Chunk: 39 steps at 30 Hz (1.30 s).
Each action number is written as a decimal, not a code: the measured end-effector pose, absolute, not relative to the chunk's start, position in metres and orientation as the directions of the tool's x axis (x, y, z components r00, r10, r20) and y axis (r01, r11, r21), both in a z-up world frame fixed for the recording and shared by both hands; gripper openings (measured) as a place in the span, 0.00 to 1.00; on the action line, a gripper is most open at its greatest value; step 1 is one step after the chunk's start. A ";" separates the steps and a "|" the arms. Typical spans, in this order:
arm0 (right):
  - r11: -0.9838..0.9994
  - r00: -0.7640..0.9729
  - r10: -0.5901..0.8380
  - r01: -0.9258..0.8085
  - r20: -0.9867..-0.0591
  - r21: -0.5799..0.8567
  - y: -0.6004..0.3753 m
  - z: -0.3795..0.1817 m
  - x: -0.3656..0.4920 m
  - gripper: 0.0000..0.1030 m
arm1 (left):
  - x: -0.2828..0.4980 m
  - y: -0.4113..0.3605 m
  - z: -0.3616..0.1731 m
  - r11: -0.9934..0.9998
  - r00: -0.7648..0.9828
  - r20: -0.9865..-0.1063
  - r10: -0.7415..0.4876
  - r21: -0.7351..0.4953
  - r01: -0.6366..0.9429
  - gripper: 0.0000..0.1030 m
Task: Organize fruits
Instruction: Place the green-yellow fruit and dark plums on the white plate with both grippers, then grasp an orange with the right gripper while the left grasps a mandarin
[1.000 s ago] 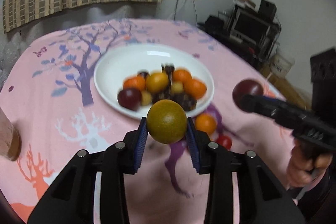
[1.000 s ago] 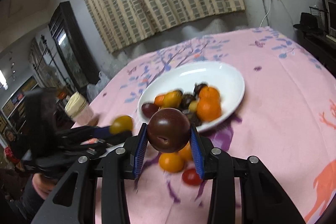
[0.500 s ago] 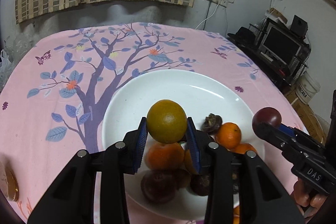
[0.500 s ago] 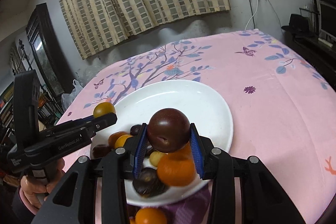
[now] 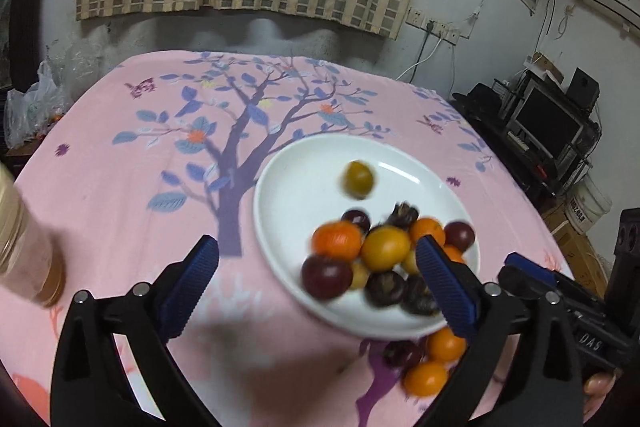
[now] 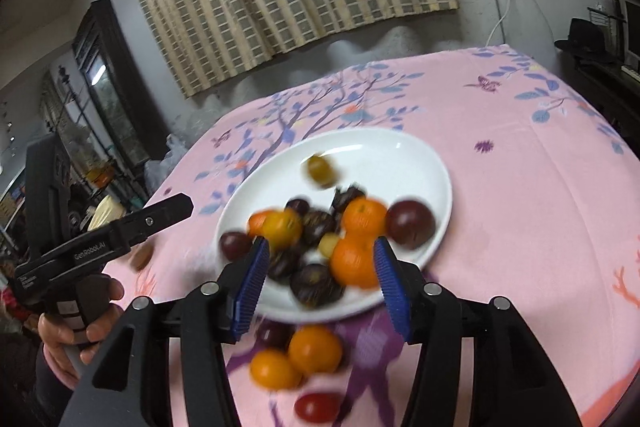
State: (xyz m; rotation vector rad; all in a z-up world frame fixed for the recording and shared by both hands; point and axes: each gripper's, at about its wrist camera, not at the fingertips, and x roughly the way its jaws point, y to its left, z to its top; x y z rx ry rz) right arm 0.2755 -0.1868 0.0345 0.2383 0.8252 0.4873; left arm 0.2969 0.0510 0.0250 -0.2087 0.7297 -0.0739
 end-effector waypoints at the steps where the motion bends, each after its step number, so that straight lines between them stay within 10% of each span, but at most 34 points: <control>1: 0.859 0.558 0.511 -0.326 -0.653 0.394 -0.186 0.032 0.269 0.54 | 0.289 0.052 0.021 0.978 0.744 -0.655 -0.132 -0.210 -0.011 0.95; 39: 0.871 0.408 0.477 -0.339 -0.779 0.356 -0.162 -0.015 0.265 0.37 | 0.239 0.054 -0.007 0.986 0.714 -0.690 -0.117 -0.168 -0.001 0.95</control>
